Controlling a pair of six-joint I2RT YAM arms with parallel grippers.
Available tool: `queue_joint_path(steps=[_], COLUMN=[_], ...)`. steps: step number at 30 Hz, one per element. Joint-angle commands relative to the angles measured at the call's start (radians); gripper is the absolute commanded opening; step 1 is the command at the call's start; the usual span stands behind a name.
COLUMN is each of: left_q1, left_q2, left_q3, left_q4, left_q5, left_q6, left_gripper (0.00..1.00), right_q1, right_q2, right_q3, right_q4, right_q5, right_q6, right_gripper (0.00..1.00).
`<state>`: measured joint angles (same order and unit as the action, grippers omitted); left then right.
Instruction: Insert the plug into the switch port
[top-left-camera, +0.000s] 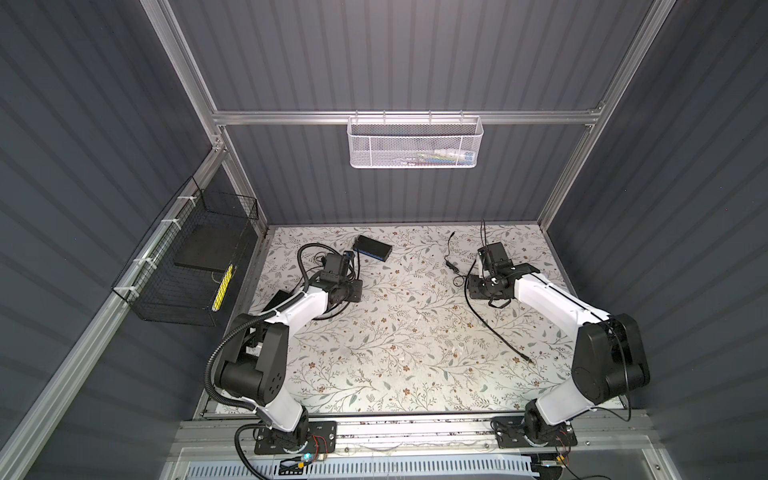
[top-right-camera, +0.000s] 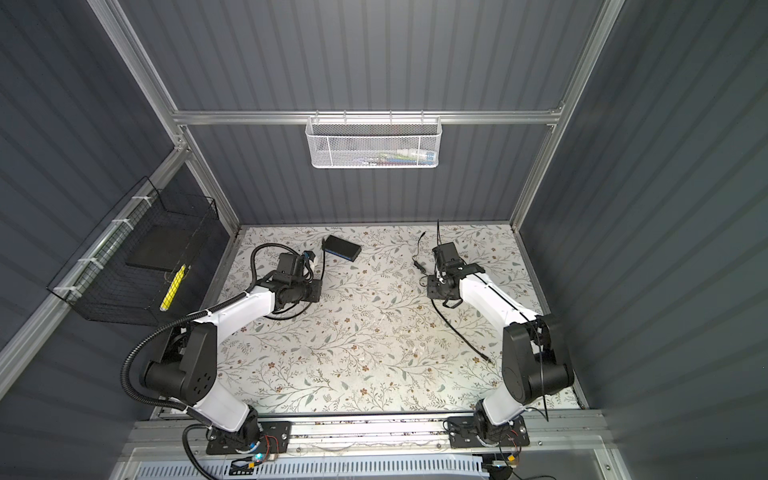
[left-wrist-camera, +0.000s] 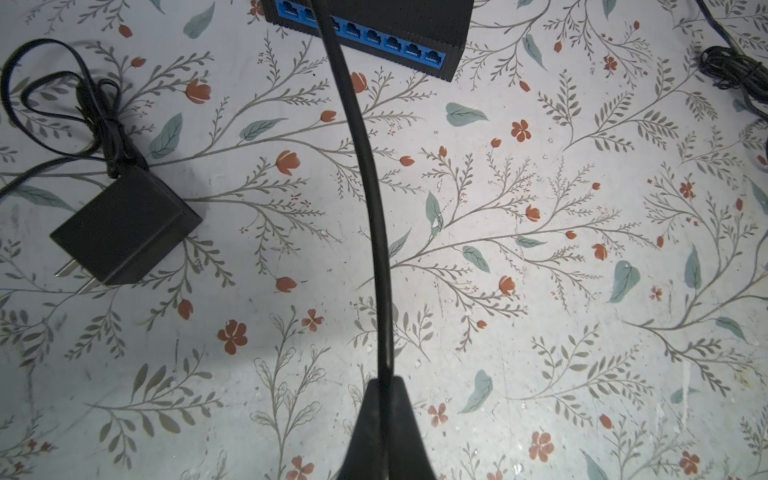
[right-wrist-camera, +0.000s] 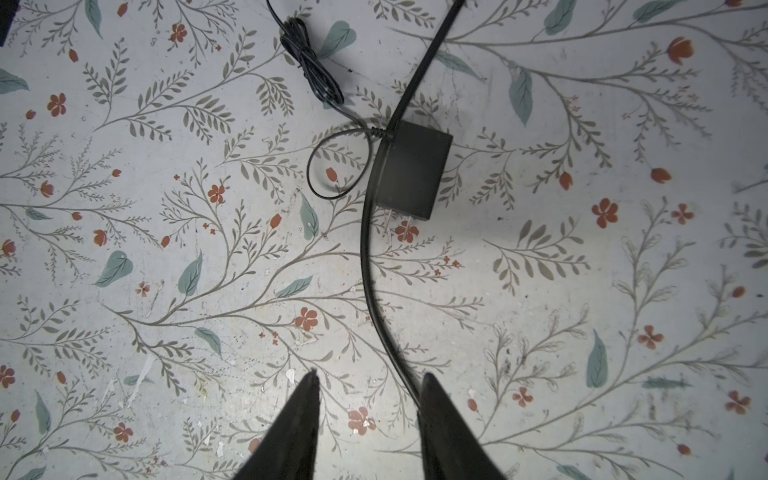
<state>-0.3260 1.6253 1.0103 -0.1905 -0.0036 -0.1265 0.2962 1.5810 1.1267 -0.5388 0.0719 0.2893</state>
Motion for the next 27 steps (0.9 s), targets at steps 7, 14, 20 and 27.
queue_joint_path(steps=[7, 14, 20, 27], left_q1=[0.112, 0.147, 0.148, 0.150], left_q2=[0.081, 0.200, 0.287, 0.317], left_q3=[0.072, 0.157, 0.223, 0.258], left_q4=[-0.007, -0.007, -0.015, -0.025], left_q5=[-0.095, -0.028, -0.010, -0.013], left_q6=[-0.107, -0.112, -0.099, -0.091], left_gripper=[0.00, 0.01, 0.10, 0.31], right_q1=[0.033, 0.037, 0.037, 0.035], right_q2=[0.062, 0.112, 0.168, 0.237], right_q3=[0.066, 0.125, 0.203, 0.306], right_q4=[-0.022, -0.046, -0.076, -0.110], right_q5=[-0.018, -0.008, 0.014, 0.021], right_q6=[-0.010, -0.032, -0.051, -0.059], right_gripper=[0.43, 0.44, 0.45, 0.47])
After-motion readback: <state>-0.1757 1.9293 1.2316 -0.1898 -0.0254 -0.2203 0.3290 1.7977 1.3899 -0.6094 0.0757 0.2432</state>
